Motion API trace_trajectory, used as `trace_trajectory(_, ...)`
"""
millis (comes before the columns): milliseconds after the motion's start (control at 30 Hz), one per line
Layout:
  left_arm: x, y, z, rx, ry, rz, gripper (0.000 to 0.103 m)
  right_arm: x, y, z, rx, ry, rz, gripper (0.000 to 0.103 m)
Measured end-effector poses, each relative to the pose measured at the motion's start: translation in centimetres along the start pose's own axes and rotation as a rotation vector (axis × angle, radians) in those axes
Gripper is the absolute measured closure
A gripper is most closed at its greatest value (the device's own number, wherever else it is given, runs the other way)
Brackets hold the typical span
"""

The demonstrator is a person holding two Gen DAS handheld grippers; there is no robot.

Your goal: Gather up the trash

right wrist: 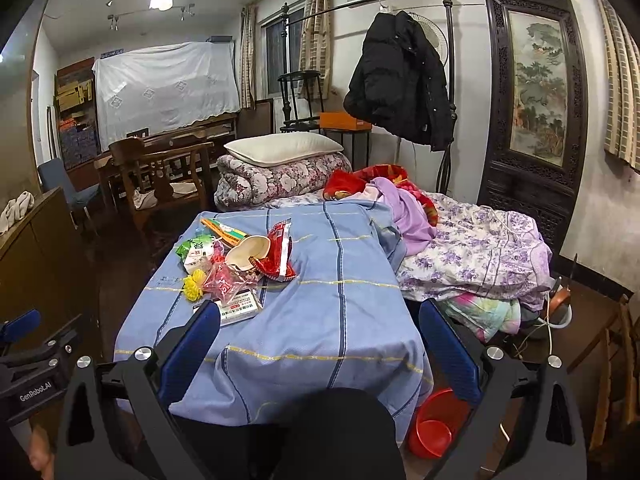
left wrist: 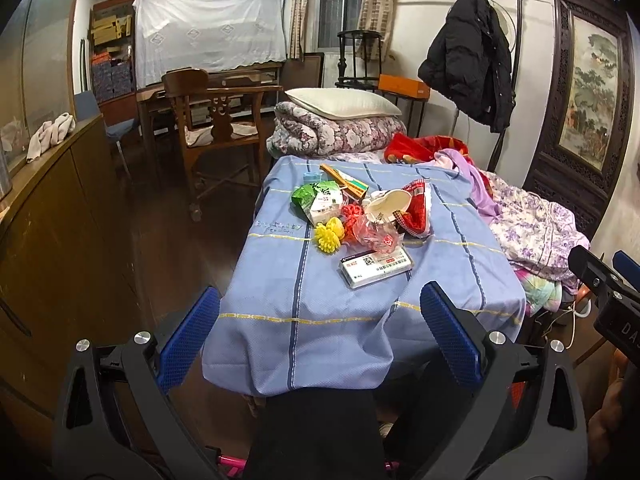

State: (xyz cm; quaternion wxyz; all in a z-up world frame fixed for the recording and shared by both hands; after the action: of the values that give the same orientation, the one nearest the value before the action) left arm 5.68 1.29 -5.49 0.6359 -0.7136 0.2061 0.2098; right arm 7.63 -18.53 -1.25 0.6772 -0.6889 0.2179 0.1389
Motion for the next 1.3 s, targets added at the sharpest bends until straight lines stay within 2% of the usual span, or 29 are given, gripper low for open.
trace_trajectory(1300,-0.12,0.22,-0.30,0.006,-0.001,-0.001,0.007,-0.66,-0.10,-0.02,0.000,0.001,-0.017,0.006)
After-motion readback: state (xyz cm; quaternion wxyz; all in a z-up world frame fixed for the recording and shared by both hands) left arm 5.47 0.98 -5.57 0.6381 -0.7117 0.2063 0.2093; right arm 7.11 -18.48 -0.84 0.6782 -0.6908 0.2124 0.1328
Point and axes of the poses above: each gripper's, at about its wrist camera, not at the fingertips, and x roughly the way its jaws point, z to its left, y to its underside, the point moved 5 cm from there along x, roughly the way its jaws point, and after that the axes turned 6 degrees about y, right-handed, at the moved point
